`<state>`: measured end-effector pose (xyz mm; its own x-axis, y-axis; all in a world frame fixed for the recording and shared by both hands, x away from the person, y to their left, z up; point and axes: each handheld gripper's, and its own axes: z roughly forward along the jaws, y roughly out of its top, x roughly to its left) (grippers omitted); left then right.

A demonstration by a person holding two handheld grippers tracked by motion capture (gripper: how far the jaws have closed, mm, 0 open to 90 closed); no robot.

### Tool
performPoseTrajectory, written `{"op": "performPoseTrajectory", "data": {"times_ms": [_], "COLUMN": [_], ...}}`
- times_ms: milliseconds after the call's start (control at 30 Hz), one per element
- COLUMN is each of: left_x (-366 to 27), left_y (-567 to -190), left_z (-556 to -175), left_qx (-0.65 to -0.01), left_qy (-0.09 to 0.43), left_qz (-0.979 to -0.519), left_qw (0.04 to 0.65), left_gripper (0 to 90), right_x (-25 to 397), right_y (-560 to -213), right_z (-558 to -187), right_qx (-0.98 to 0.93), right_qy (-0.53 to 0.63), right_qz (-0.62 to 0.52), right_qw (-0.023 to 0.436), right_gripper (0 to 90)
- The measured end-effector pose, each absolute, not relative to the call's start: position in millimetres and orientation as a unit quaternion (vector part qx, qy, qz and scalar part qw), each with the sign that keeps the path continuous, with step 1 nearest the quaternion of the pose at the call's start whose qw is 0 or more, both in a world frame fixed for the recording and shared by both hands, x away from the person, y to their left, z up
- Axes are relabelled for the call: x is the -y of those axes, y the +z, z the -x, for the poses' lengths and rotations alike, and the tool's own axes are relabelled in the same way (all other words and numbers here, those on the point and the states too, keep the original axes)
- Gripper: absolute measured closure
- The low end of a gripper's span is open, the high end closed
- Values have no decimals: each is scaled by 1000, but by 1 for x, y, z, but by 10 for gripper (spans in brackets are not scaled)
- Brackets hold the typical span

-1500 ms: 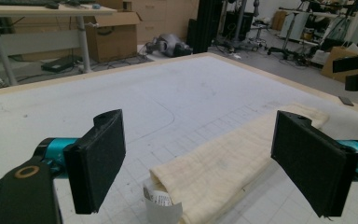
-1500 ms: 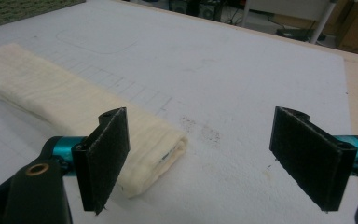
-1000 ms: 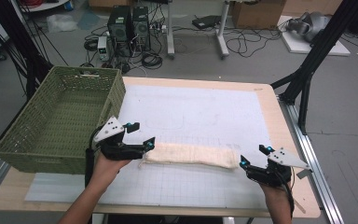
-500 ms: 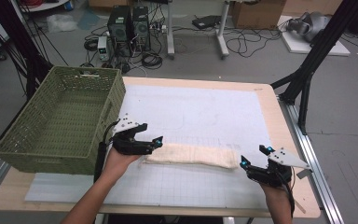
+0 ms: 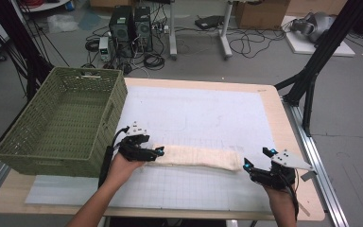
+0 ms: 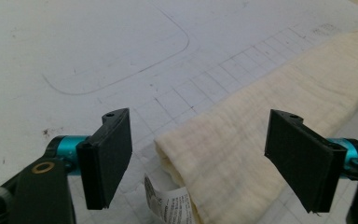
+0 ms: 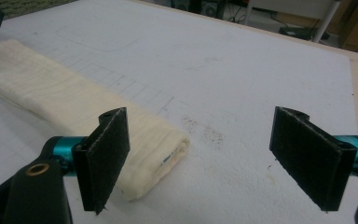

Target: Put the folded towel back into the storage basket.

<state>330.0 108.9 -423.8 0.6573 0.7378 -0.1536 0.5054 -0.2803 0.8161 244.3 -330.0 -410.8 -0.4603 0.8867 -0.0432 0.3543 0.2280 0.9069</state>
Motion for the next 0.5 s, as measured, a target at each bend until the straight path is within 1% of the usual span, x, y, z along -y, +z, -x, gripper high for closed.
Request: {"op": "performPoseTrajectory", "data": {"times_ms": [167,400,500], "left_x": [-110,-104,-103], "left_y": [-433,-440,-442], "left_z": [-330,-330,-331], "left_qx": [-406,-399,-396], "left_qy": [126,121,120], "left_qz": [-795,-818,-826], "left_qw": [432,396,383], "left_gripper": [242,240,261], "right_x": [330,330,330], "right_y": [-411,-412,-412], "right_z": [-244,-245,-245], "right_qx": [-726,-728,-728], "right_qy": [451,449,449], "right_qz": [-429,-429,-430], "right_qw": [293,291,291], "right_gripper": [187,187,187]}}
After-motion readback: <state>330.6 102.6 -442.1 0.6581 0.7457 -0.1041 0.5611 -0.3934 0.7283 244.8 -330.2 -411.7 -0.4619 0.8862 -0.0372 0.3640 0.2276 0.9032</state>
